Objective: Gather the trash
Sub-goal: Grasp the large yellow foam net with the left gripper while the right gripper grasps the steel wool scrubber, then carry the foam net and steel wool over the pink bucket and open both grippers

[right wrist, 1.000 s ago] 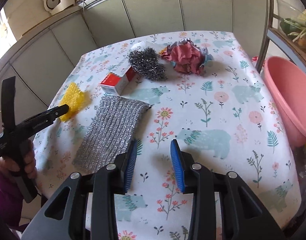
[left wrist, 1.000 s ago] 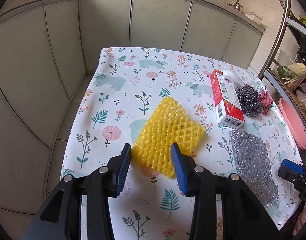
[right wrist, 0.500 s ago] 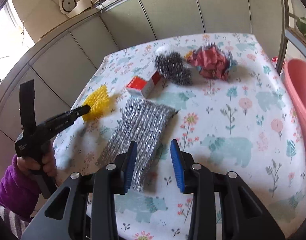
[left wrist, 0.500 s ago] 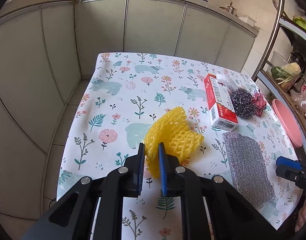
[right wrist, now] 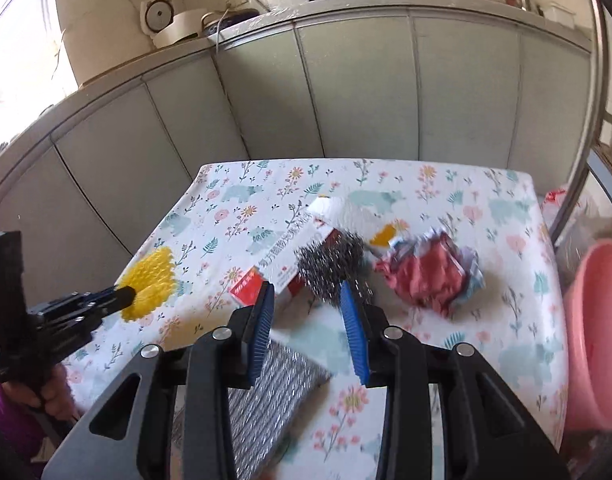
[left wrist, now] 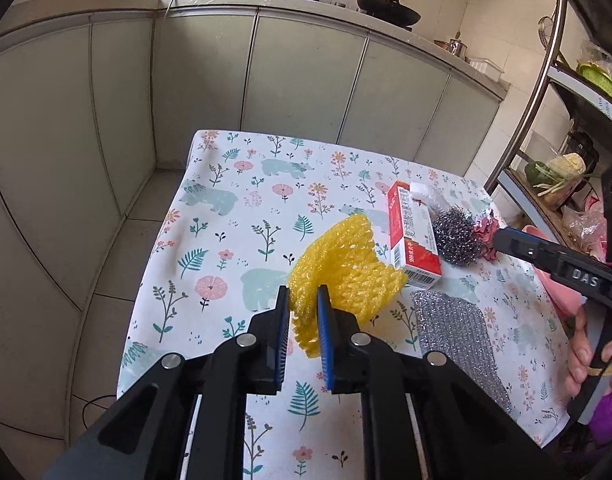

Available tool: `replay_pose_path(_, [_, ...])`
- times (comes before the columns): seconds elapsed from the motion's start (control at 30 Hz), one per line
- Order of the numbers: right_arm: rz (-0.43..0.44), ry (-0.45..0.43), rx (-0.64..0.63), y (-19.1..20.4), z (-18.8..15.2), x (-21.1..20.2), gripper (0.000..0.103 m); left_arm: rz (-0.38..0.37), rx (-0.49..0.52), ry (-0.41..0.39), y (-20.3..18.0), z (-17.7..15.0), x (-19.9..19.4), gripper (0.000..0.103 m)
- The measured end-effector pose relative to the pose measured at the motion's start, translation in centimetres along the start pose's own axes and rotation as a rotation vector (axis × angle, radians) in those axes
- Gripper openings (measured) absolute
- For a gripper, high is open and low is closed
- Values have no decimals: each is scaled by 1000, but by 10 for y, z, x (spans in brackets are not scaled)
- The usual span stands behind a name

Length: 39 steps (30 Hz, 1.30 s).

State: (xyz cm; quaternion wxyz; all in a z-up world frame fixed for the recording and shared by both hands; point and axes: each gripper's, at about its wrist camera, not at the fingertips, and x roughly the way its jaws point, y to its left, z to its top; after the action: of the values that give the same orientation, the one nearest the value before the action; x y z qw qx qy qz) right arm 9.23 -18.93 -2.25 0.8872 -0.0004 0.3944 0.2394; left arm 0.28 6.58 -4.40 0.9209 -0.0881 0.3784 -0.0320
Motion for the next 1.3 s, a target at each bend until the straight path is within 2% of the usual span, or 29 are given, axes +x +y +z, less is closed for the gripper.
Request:
replay_pose_path(0.13, [-62, 30, -60, 5, 5, 26, 36, -9, -14, -5, 0, 5, -3, 13])
replay_pose_path(0.2, [-105, 44, -60, 1, 4, 37, 36, -13, -22, 2, -1, 5, -2, 13])
replay_pose_path(0.27, [-111, 50, -41, -9, 2, 40, 35, -12, -24, 14, -1, 3, 0, 13])
replay_pose_path(0.37, [-4, 56, 33, -23, 0, 30, 25, -25, -34, 20, -2, 2, -1, 13])
replay_pose_path(0.57, [197, 37, 138, -26, -14, -8, 22, -56, -42, 0, -10, 5, -11, 13])
replay_pose_path(0.77, [215, -33, 180, -26, -28, -48, 22, -74, -18, -29, -24, 7, -26, 13])
replay_pose_path(1.1, [110, -89, 221, -52, -57, -98, 23, -147, 59, -55, -76, 13, -38, 13])
replay_pose_path(1.3, [-3, -145, 234, -75, -69, -132, 23, -225, 120, -50, -124, 23, -33, 13])
